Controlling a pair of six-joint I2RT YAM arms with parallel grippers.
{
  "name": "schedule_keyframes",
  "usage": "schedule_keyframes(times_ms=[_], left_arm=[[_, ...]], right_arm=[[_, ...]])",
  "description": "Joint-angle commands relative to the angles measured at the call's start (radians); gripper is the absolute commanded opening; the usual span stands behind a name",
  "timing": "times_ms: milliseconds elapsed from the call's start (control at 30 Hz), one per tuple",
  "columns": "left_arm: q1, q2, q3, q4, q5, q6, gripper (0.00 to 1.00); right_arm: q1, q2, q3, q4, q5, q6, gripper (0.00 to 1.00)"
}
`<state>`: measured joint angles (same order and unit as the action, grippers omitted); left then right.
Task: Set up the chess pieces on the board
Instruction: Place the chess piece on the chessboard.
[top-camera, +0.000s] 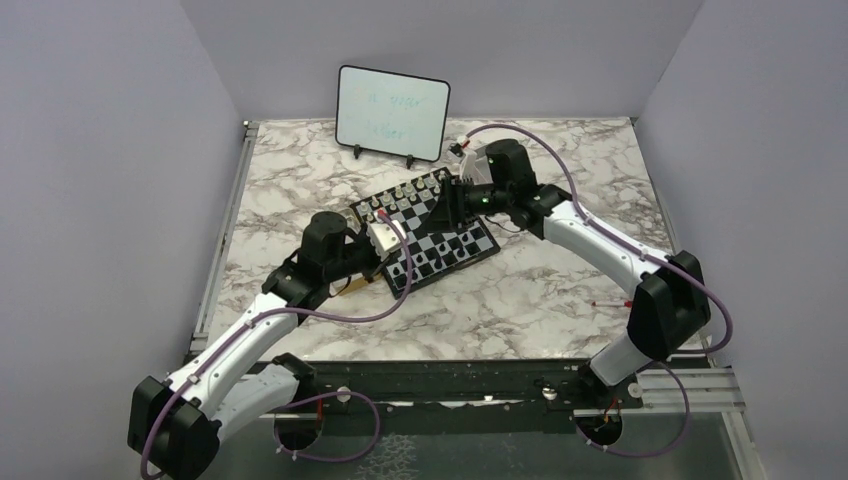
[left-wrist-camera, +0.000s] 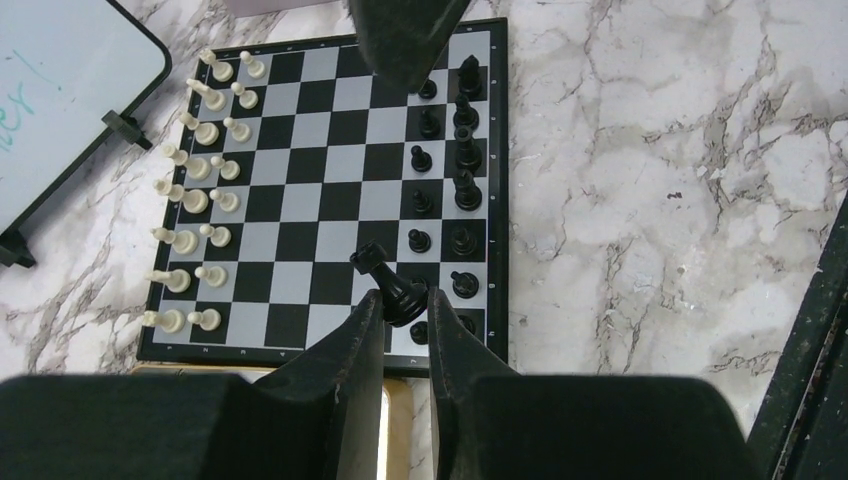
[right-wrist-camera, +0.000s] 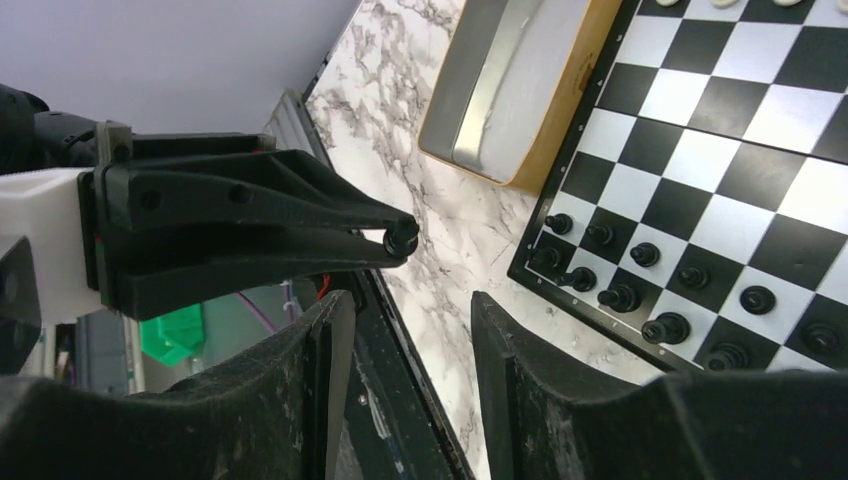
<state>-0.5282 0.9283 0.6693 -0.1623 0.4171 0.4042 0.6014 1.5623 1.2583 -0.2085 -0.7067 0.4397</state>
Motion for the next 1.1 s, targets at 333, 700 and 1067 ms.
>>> schedule_keyframes(times_ms=[333, 700, 1067], left_arm=[[-0.018, -0.044, -0.039, 0.048, 0.087, 0.109, 0.14], [-0.022, -0.050, -0.057, 0.058, 0.096, 0.113, 0.15], [-0.030, -0.054, -0.066, 0.062, 0.091, 0.106, 0.14]], right_arm=[[0.034, 0.155, 0.101, 0.029, -0.162, 0.033, 0.51], [0.059, 0.196, 0.099, 0.046, -0.208, 0.053, 0.40], [0.074, 0.244, 0.137, 0.003, -0.232, 0.048, 0.38]])
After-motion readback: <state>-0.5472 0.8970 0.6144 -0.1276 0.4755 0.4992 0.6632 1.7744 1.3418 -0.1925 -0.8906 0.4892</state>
